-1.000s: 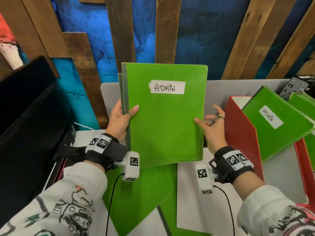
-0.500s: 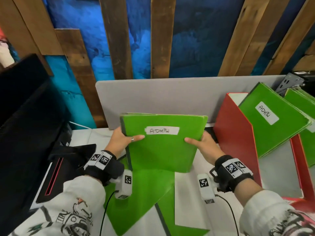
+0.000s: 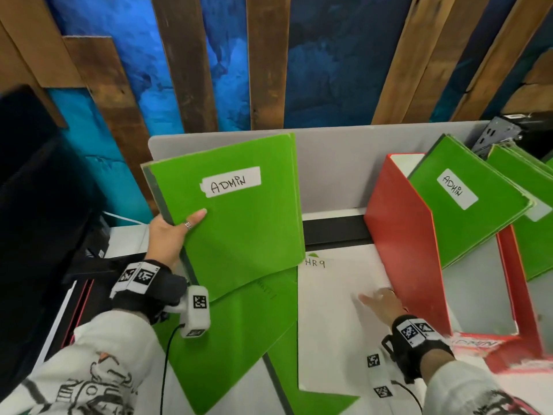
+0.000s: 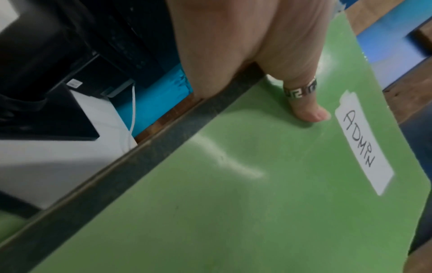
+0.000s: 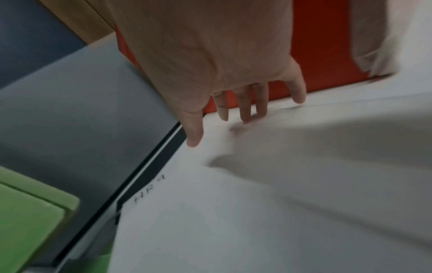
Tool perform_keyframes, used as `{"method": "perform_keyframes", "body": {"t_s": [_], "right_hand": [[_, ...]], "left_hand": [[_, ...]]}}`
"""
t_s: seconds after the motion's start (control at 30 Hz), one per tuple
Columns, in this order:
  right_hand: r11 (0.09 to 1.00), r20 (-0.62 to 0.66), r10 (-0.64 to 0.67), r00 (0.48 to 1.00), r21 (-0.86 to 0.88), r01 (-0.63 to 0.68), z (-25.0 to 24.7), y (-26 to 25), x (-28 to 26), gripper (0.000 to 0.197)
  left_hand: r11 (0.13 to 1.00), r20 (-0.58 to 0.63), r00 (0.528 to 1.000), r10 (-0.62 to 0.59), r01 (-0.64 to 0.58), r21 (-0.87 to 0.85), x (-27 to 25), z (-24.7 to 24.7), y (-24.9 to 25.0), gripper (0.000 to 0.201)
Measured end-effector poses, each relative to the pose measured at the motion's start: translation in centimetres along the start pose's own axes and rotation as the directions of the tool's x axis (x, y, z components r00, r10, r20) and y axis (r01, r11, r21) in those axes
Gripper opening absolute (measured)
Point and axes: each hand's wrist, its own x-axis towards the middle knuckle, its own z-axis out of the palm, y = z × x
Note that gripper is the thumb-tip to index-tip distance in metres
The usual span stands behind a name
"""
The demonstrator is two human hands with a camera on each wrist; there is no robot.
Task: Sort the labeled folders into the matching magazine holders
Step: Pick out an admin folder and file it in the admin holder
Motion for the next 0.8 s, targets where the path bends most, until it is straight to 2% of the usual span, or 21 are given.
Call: {"method": "perform_keyframes", "body": {"t_s": [0.17,0.3,0.43,0.6,0.7,0.8], "right_hand": [[0.988,-0.086,0.109,0.99,-0.103,-0.118,0.2,0.4,-1.4,0.096],[0.989,-0.118,0.127,0.985,-0.063,-0.135,1.1,1.2,-1.3,0.092],[0.987,-0.11,0.038,0.993,0.158,-0.02,1.1,1.7,-1.0,0.09],[0.996,-0.078,0.066,0.995,0.068,-0.061,1.1,1.0,-1.8,0.106],[0.987,-0.041,0.031,0.999,0.157,-0.024,1.5,0.9,-2.2,0.104],[0.976,-0.065,-0.053,0.996,0.207,0.065,1.7,0.8,-2.4,0.092]], "left_hand": [[0.999,0.014,0.999,0.035,-0.035,0.004,0.8,0.6,1.3,0.023],[1.0,-0.008,1.0,0.03,-0.03,-0.003,1.0,1.0,1.6,0.022],[0.999,-0.034,0.999,0.035,-0.035,0.0,0.9,0.9,1.9,0.021],[0.998,-0.045,0.998,0.048,-0.05,-0.03,0.6,1.1,2.4,0.022],[0.999,-0.037,0.999,0.038,-0.04,-0.03,0.4,1.3,2.5,0.023],[0.999,-0.036,0.999,0.03,-0.031,-0.032,0.2,1.5,2.7,0.024]]}}
